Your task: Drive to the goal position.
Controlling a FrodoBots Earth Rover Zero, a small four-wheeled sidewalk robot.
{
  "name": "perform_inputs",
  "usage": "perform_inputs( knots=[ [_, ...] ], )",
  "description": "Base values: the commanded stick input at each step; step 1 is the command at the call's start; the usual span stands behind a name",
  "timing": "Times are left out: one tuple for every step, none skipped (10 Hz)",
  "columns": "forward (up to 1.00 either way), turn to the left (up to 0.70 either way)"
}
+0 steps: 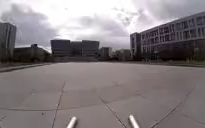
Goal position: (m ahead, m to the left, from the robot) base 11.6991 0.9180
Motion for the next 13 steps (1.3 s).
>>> perform_inputs(
  knots=[
    [0.7,0.01],
    [0.7,0.01],
    [0.7,0.01],
    [0.7,0.01],
    [0.7,0.01],
    [0.7,0.01],
    [0.7,0.01],
    [0.7,0.01],
    [0.7,0.01],
    [0.7,0.01],
    [0.7,0.01],
    [0.7,0.01],
    [0.7,0.01]
  ],
)
